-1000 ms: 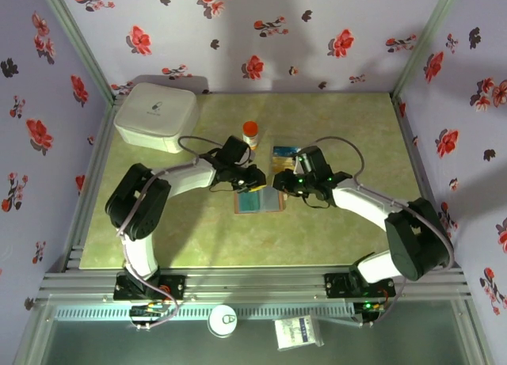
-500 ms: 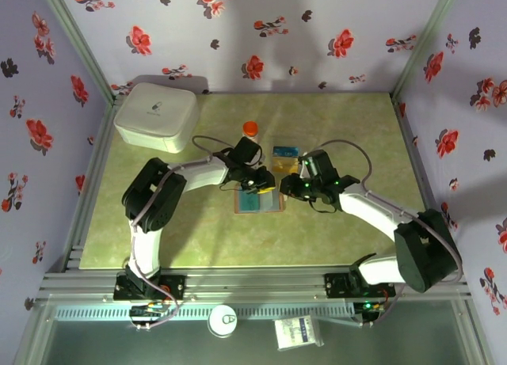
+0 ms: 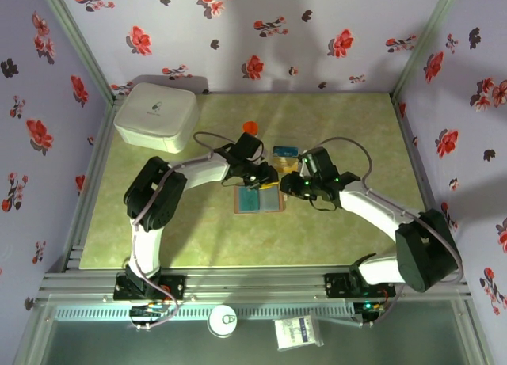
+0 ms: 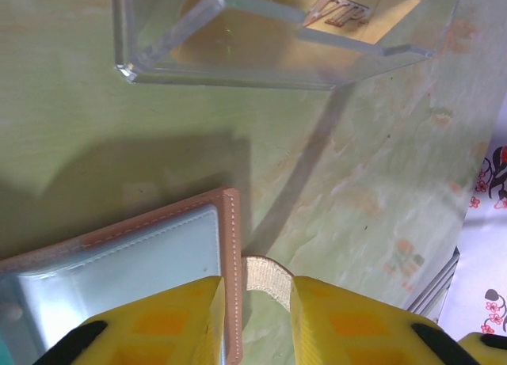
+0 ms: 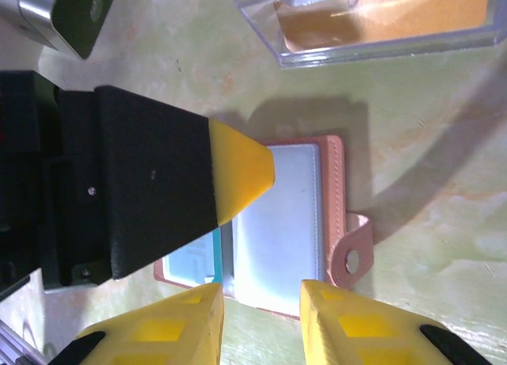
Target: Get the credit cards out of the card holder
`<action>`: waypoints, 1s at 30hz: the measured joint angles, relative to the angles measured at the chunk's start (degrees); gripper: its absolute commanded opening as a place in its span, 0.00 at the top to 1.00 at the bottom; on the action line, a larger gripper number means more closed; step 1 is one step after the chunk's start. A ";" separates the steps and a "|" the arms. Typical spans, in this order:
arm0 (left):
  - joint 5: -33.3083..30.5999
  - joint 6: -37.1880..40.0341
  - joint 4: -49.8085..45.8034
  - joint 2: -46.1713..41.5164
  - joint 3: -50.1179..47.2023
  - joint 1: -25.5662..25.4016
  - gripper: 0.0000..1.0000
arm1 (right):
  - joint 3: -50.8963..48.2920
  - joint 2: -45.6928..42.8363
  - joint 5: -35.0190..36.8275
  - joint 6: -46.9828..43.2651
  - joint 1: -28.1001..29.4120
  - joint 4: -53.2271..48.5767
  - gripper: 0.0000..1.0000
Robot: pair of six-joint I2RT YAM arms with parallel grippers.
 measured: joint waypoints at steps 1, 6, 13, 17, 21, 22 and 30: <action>0.00 0.02 0.02 -0.31 -0.37 0.31 0.73 | 0.48 0.52 -0.09 0.00 0.00 0.02 0.69; -0.04 0.33 0.07 -4.39 -4.72 2.45 0.73 | 1.88 4.17 -1.40 0.22 0.00 0.55 0.69; -0.44 1.18 0.74 -12.09 -13.11 5.79 0.73 | 6.29 11.34 -2.58 0.70 2.21 1.97 0.70; -0.61 1.29 1.14 -16.15 -18.32 7.80 0.73 | 10.49 16.02 -3.02 1.14 4.98 2.73 0.70; -0.63 1.29 1.75 -19.43 -22.43 9.38 0.73 | 14.43 20.39 -3.30 1.64 7.52 3.10 0.70; -0.63 1.29 2.05 -19.98 -23.21 9.68 0.73 | 15.02 21.18 -3.34 1.75 7.98 3.15 0.70; -0.55 1.27 3.98 -21.18 -25.62 10.36 0.76 | 16.65 23.78 -3.74 2.62 9.29 3.17 0.70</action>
